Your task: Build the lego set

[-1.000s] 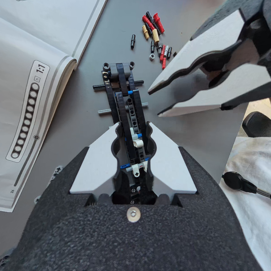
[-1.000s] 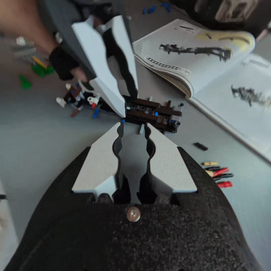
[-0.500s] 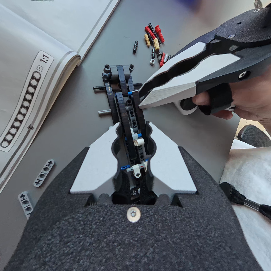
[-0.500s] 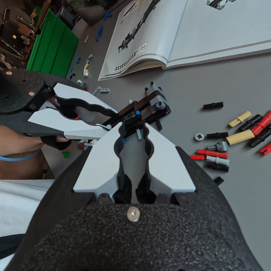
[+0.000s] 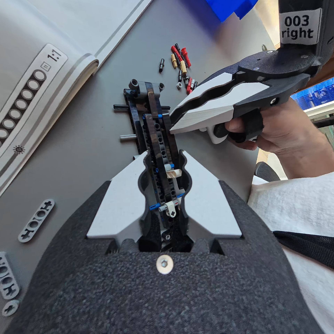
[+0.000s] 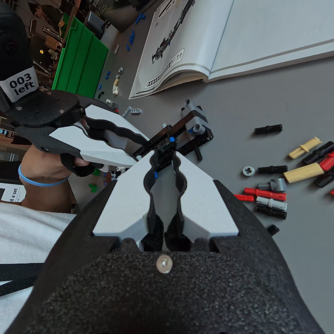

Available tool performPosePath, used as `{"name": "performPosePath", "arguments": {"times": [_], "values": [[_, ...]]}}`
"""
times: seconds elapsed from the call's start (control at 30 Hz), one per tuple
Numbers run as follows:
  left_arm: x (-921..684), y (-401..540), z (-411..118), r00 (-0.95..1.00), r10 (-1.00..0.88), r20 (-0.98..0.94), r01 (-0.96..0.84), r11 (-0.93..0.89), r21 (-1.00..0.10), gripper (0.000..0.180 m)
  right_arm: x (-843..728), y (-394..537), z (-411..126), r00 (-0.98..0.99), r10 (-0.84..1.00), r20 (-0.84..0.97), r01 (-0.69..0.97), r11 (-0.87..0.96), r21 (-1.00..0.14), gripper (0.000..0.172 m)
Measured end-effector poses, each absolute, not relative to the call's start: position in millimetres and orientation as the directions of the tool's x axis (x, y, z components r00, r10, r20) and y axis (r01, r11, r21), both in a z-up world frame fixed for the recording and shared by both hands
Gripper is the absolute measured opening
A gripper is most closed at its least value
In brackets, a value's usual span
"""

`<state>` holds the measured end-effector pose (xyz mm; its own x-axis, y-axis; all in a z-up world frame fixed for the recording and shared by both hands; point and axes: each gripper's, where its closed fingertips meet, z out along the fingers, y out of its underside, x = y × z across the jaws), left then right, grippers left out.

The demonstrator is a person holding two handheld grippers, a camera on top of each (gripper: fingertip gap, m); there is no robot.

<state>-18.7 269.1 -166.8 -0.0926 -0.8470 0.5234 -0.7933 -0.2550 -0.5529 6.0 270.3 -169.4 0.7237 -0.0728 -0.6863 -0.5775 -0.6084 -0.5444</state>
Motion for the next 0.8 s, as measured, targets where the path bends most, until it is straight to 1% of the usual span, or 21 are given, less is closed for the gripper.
{"name": "performPosePath", "arguments": {"times": [0.03, 0.17, 0.3, 0.37, 0.5, 0.7, 0.8], "values": [[-18.7, 269.3, -166.5, -0.093, -0.84, 0.535, -0.794, -0.261, -0.549, 0.028, 6.0, 270.4, -169.3, 0.726, -0.071, -0.684, -0.575, -0.607, -0.548, 0.014], [-18.1, 269.4, -165.2, -0.095, -0.801, 0.59, -0.801, -0.29, -0.523, 0.028, 5.8, 269.5, -169.3, 0.737, -0.056, -0.673, -0.56, -0.608, -0.562, 0.014], [-14.9, 271.8, -165.5, -0.096, -0.77, 0.63, -0.807, -0.31, -0.502, 0.023, 5.8, 270.1, -169.1, 0.747, -0.04, -0.664, -0.548, -0.604, -0.58, 0.014], [-14.4, 274.7, -168.2, -0.098, -0.788, 0.608, -0.816, -0.287, -0.502, 0.015, 6.3, 271.1, -168.9, 0.752, -0.045, -0.657, -0.549, -0.595, -0.587, 0.014], [-14.4, 276.3, -170.7, -0.108, -0.825, 0.554, -0.822, -0.24, -0.516, 0.013, 7.0, 271.6, -168.5, 0.776, -0.056, -0.628, -0.539, -0.576, -0.615, 0.015], [-11.2, 271.9, -165.5, -0.11, -0.767, 0.632, -0.824, -0.286, -0.49, 0.025, 7.1, 271.0, -168.8, 0.792, -0.053, -0.609, -0.523, -0.575, -0.629, 0.015], [-9.5, 271.4, -165.8, -0.125, -0.787, 0.604, -0.837, -0.244, -0.49, 0.026, 7.1, 270.9, -168.9, 0.795, -0.057, -0.604, -0.521, -0.574, -0.632, 0.015]]}}
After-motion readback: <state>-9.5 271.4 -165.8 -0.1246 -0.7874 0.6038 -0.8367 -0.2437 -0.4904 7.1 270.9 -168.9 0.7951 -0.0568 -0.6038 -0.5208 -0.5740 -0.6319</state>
